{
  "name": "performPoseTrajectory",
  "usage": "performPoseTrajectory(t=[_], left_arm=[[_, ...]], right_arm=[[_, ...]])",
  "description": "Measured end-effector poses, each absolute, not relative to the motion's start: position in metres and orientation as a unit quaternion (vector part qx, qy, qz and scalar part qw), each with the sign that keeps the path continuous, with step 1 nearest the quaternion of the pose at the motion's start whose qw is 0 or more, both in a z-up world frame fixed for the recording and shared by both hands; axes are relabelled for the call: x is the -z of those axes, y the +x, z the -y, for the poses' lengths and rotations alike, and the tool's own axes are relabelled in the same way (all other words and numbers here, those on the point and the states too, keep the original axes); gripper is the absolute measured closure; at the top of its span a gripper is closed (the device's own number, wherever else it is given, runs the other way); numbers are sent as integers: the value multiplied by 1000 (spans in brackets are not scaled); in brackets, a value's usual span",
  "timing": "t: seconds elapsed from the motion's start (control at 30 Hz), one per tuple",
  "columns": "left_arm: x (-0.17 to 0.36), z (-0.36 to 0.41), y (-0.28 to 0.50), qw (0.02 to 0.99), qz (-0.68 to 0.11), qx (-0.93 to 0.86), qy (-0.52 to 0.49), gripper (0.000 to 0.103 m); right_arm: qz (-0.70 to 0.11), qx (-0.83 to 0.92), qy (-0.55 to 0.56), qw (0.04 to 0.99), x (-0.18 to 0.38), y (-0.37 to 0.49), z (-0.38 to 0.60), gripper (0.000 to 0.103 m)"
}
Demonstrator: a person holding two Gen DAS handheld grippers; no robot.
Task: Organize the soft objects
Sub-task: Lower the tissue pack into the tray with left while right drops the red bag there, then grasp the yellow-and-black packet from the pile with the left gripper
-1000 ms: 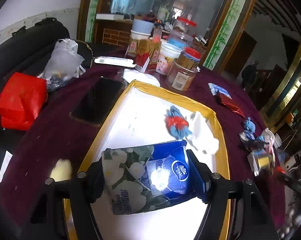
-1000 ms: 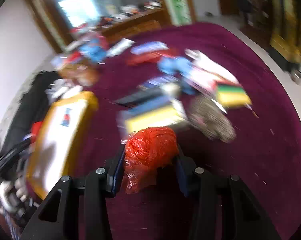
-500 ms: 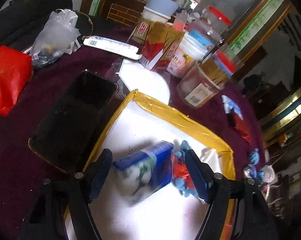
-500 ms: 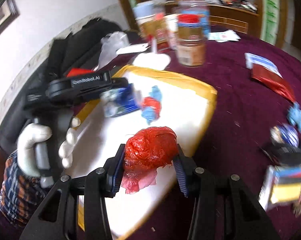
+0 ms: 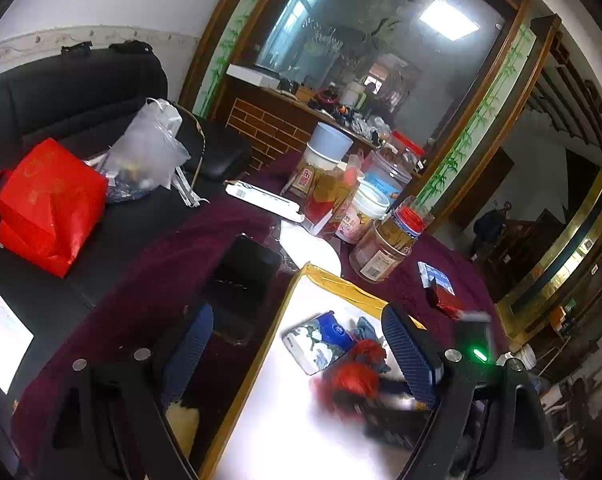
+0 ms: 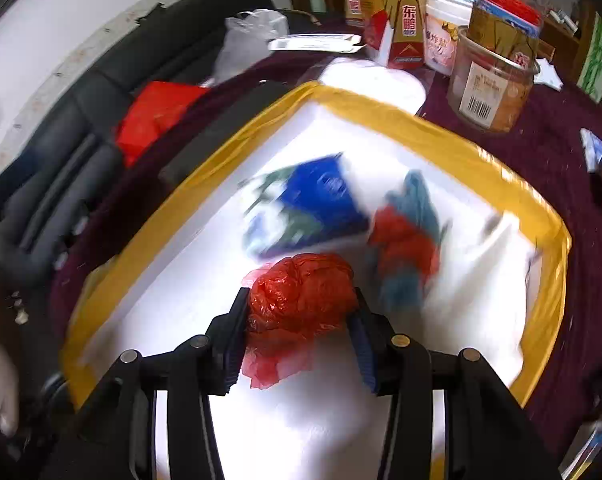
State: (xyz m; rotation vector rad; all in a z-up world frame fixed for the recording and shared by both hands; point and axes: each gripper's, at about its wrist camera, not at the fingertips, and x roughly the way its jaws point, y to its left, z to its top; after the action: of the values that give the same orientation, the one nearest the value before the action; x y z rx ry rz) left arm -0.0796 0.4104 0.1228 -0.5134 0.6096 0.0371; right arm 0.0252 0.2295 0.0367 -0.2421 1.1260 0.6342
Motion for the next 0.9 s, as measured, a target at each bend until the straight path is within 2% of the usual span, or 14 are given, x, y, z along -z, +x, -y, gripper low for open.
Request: performPoseTrajectory(t=[0.17, 0.23, 0.43, 0.6, 0.8, 0.9], left_arm=[[-126, -403, -88, 927, -289, -16, -240, 14], [-128, -398, -90, 929, -287, -16, -234, 13], [-129, -380, -95, 927, -290, 3, -237, 12], [-132, -333, -97, 929, -303, 52, -206, 12], [-135, -269, -97, 922, -317, 109, -193, 12], [-133, -238, -100, 919, -328, 127, -178, 12]], right_arm=[[-500, -290, -99, 810, -47, 41, -232, 47], [-485, -302, -72, 817, -65, 36, -220, 35], [-432, -294, -13, 852, -124, 2, -143, 33], [-380, -215, 14, 900, -158, -38, -32, 25], [-417, -115, 79, 898, -127, -40, 94, 24], [-438, -118, 110, 884, -99, -29, 117, 25]])
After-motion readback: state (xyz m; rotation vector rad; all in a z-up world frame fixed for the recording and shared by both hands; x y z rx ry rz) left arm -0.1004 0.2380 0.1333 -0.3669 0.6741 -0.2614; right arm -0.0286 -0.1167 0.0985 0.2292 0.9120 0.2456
